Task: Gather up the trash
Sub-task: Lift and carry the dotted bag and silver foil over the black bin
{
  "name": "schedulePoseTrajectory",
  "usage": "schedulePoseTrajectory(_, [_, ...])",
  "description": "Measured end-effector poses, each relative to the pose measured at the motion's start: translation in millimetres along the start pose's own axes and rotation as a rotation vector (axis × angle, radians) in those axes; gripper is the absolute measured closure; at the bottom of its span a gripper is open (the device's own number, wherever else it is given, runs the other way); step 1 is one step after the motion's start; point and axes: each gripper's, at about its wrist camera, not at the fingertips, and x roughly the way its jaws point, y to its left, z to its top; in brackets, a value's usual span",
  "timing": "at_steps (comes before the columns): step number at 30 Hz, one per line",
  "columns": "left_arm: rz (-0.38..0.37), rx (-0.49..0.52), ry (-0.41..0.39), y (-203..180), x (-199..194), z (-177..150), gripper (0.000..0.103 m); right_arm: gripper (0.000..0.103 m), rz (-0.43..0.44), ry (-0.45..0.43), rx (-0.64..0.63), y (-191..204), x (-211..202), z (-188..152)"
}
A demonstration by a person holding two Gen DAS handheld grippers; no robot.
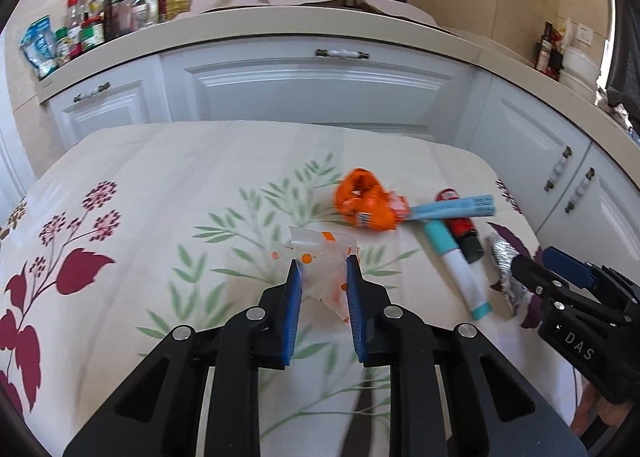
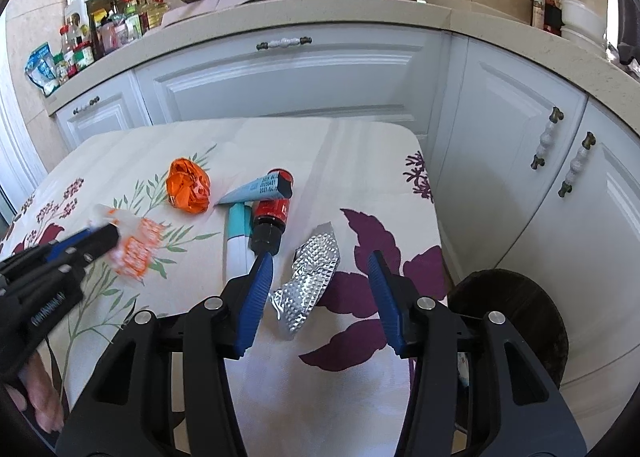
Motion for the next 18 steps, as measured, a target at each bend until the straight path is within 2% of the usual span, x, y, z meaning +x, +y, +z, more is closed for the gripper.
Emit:
schedulePoseTrajectory(8, [0.022,-0.035,-0.002,18.4,-1.8,-0.9,0.081,0.056,-0.013,0.077,-0.008,2.6,15.0,-0.9])
schedulePoseTrajectory(11, [0.021,-0.036,0.000,20.1,-1.7,-1.9,0.081,0.060,-0.011,0.090,-0.008,3.0,17.1,-1.2])
schedulePoseTrajectory(15, [0.020,-0.038,0.001,20.6,-1.6,-2.9,0.081,0.072,0.006,0.110,-0.004,2.2,20.8,-1.7])
schedulePoseTrajectory(18, [0.021,-0.038,0.003,21.3,-0.8,-3.7,0.081,0.072,0.015,0.112,-0.004,2.1,21.4,-1.9])
